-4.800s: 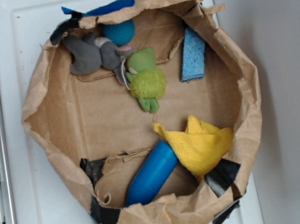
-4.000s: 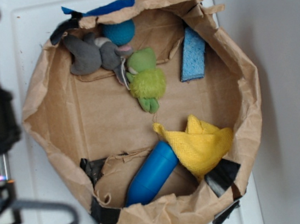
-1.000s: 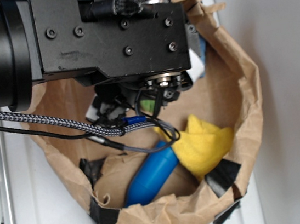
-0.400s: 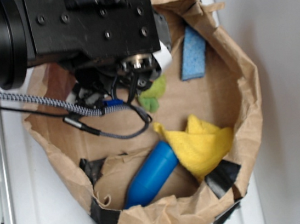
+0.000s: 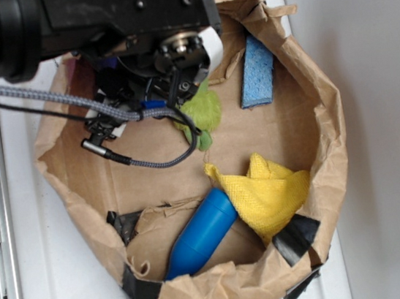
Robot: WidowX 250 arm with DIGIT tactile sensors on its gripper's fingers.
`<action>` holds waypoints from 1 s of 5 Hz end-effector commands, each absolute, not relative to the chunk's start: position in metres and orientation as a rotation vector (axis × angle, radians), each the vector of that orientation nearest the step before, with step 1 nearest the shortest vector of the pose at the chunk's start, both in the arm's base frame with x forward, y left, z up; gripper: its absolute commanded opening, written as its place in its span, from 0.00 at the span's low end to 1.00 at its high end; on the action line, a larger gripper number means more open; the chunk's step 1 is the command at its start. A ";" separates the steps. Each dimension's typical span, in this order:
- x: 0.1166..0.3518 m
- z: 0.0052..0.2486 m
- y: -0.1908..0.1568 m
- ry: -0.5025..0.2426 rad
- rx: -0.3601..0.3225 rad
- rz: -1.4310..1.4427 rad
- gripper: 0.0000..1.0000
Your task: Grab the gray animal.
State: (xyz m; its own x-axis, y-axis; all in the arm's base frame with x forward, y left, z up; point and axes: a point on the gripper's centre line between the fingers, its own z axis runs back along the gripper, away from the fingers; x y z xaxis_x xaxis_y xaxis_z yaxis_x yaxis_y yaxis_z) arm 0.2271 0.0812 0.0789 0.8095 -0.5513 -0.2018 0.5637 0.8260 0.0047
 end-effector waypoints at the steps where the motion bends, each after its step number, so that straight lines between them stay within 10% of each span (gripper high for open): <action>1: 0.238 0.082 0.094 0.178 0.057 -0.496 1.00; 5: 0.244 0.076 0.079 0.139 -0.029 -0.278 1.00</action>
